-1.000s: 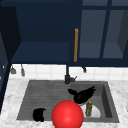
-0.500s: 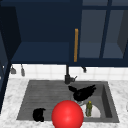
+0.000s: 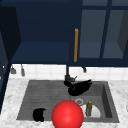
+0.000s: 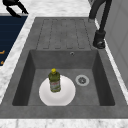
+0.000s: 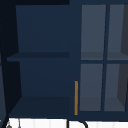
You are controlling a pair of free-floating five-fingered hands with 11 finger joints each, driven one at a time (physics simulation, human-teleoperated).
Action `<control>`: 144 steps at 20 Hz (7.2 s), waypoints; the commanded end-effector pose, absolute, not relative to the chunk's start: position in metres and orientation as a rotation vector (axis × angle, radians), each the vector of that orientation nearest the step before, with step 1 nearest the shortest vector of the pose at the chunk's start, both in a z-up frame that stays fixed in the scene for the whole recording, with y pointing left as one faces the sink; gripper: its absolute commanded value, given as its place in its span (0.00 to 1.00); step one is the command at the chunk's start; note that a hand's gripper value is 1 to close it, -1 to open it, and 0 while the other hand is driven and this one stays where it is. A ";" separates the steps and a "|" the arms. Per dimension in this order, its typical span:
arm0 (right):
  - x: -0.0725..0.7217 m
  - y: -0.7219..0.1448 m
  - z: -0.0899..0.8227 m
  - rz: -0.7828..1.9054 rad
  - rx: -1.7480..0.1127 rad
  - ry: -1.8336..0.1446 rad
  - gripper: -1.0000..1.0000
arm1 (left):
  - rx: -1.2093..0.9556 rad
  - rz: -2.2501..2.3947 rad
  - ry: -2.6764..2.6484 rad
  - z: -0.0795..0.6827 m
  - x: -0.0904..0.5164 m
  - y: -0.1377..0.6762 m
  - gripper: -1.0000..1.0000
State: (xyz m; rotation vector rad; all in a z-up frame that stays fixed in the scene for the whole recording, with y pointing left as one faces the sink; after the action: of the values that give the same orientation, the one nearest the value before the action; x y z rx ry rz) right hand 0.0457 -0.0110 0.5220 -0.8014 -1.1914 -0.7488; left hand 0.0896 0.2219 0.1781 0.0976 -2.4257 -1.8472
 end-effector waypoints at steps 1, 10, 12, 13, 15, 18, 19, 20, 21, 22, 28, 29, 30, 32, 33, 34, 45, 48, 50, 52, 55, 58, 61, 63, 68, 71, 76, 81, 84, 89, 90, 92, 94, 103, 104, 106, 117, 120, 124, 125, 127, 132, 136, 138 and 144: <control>0.046 0.001 0.552 -0.732 -0.834 -1.218 0.00 | 0.098 -1.847 -2.426 0.178 0.090 0.222 0.50; 0.051 0.012 0.622 -0.713 -0.860 -1.237 0.00 | 0.098 -1.847 -2.426 0.178 0.090 0.222 0.50; 0.054 0.011 0.638 -0.710 -0.869 -1.241 0.00 | 0.098 -1.847 -2.426 0.178 0.090 0.222 0.50; 0.055 0.011 0.646 -0.707 -0.871 -1.243 0.00 | 0.098 -1.847 -2.426 0.178 0.090 0.222 0.50; 0.062 0.006 0.660 -0.702 -0.876 -1.258 0.00 | 0.098 -1.847 -2.426 0.178 0.090 0.222 0.50; 0.085 -0.003 0.678 -0.700 -0.877 -1.257 0.00 | 0.098 -1.847 -2.426 0.178 0.090 0.222 0.50; 0.092 -0.007 0.683 -0.702 -0.876 -1.254 0.00 | 0.098 -1.847 -2.426 0.178 0.090 0.222 0.50; 0.100 -0.012 0.687 -0.705 -0.870 -1.244 0.00 | 0.098 -1.847 -2.426 0.178 0.090 0.222 0.50; 0.110 -0.016 0.693 -0.709 -0.867 -1.242 0.00 | 0.098 -1.847 -2.426 0.178 0.090 0.222 0.50; 0.118 -0.019 0.699 -0.709 -0.869 -1.243 0.00 | 0.098 -1.847 -2.426 0.178 0.090 0.222 0.50; 0.166 -0.025 0.709 -0.708 -0.879 -1.249 0.00 | 0.098 -1.847 -2.426 0.178 0.090 0.222 0.50; 0.174 -0.026 0.711 -0.720 -0.882 -1.248 0.00 | 0.098 -1.847 -2.426 0.178 0.090 0.222 0.50; 0.182 -0.026 0.706 -0.736 -0.883 -1.243 0.00 | 0.098 -1.847 -2.426 0.178 0.090 0.222 0.50; 0.198 -0.027 0.705 -0.748 -0.895 -1.249 0.00 | 0.098 -1.847 -2.426 0.178 0.090 0.222 0.50; 0.207 -0.027 0.704 -0.749 -0.896 -1.249 0.00 | 0.098 -1.847 -2.426 0.178 0.090 0.222 0.50; 0.215 -0.027 0.703 -0.748 -0.894 -1.248 0.00 | 0.098 -1.847 -2.426 0.178 0.090 0.222 0.50; 0.305 -0.028 0.662 -0.775 -0.845 -1.238 0.00 | 0.098 -1.847 -2.426 0.178 0.090 0.222 0.50; 0.319 -0.029 0.655 -0.736 -0.706 -1.247 1.00 | 0.098 -1.847 -2.426 0.178 0.090 0.222 0.50; 0.318 -0.026 0.650 -0.794 -0.705 -1.264 1.00 | 0.098 -1.847 -2.426 0.178 0.090 0.222 0.50; 0.317 -0.025 0.647 -0.832 -0.711 -1.279 1.00 | 0.098 -1.847 -2.426 0.178 0.090 0.222 0.50; 0.316 -0.025 0.645 -0.872 -0.707 -1.295 1.00 | 0.098 -1.847 -2.426 0.178 0.090 0.222 0.50; 0.302 -0.027 0.648 -0.906 -0.723 -1.301 1.00 | 0.098 -1.847 -2.426 0.178 0.090 0.222 0.50; 0.274 -0.025 0.651 -0.885 -0.735 -1.381 1.00 | 0.098 -1.847 -2.426 0.178 0.090 0.222 0.50; 0.256 -0.031 0.654 -0.880 -0.680 -1.480 1.00 | 0.098 -1.847 -2.426 0.178 0.090 0.222 0.50; 0.236 -0.043 0.652 -0.845 -0.632 -1.504 1.00 | 0.098 -1.847 -2.426 0.178 0.090 0.222 0.50; 0.228 -0.051 0.658 -0.813 -0.591 -1.505 1.00 | 0.098 -1.847 -2.426 0.178 0.090 0.222 0.50; 0.194 -0.058 0.647 -0.769 -0.584 -1.459 1.00 | 0.098 -1.847 -2.426 0.178 0.090 0.222 0.50; 0.157 -0.075 0.647 -0.731 -0.535 -1.472 1.00 | 0.098 -1.847 -2.426 0.178 0.090 0.222 0.50; 0.147 -0.093 0.650 -0.695 -0.483 -1.473 1.00 | 0.098 -1.847 -2.426 0.178 0.090 0.222 0.50; 0.132 -0.107 0.657 -0.671 -0.399 -1.467 1.00 | 0.098 -1.847 -2.426 0.178 0.090 0.222 0.50; 0.128 -0.109 0.658 -0.668 -0.391 -1.465 1.00 | 0.098 -1.847 -2.426 0.178 0.090 0.222 0.50; 0.121 -0.115 0.660 -0.655 -0.384 -1.476 1.00 | 0.098 -1.847 -2.426 0.178 0.090 0.222 0.50; 0.114 -0.120 0.660 -0.640 -0.371 -1.480 1.00 | 0.098 -1.847 -2.426 0.178 0.090 0.222 0.50; 0.062 -0.132 0.654 -0.577 -0.324 -1.518 1.00 | 0.098 -1.847 -2.426 0.178 0.090 0.222 0.50; 0.056 -0.132 0.651 -0.556 -0.328 -1.524 1.00 | 0.098 -1.847 -2.426 0.178 0.090 0.222 0.50; 0.042 -0.139 0.648 -0.517 -0.325 -1.546 1.00 | 0.098 -1.847 -2.426 0.178 0.090 0.222 0.50; 0.000 -0.225 0.647 -0.300 -0.160 -1.630 1.00 | 0.098 -1.847 -2.426 0.178 0.090 0.222 0.50; -0.006 -0.246 0.648 -0.262 -0.123 -1.646 1.00 | 0.098 -1.847 -2.426 0.178 0.090 0.222 0.50; -0.023 -0.265 0.648 -0.227 -0.065 -1.630 1.00 | 0.098 -1.847 -2.426 0.178 0.090 0.222 0.50; -0.027 -0.269 0.648 -0.236 -0.041 -1.616 1.00 | 0.098 -1.847 -2.426 0.178 0.090 0.222 0.50; -0.035 -0.277 0.647 -0.256 0.005 -1.586 1.00 | 0.098 -1.847 -2.426 0.178 0.090 0.222 0.50; -0.053 -0.297 0.647 -0.260 0.053 -1.568 1.00 | 0.098 -1.847 -2.426 0.178 0.090 0.222 0.50; -0.058 -0.315 0.637 -0.239 0.061 -1.543 1.00 | 0.098 -1.847 -2.426 0.178 0.090 0.222 0.50; -0.061 -0.328 0.637 -0.239 0.063 -1.554 1.00 | 0.098 -1.847 -2.426 0.178 0.090 0.222 0.50; -0.073 -0.364 0.636 -0.202 0.100 -1.566 1.00 | 0.098 -1.847 -2.426 0.178 0.090 0.222 0.50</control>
State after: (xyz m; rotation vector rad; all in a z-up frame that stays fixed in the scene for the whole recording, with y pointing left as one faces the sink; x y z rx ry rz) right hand -0.0689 -0.3432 0.6345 0.0822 -1.5534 -0.2179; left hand 0.0896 0.2219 0.1781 0.0976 -2.4257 -1.8472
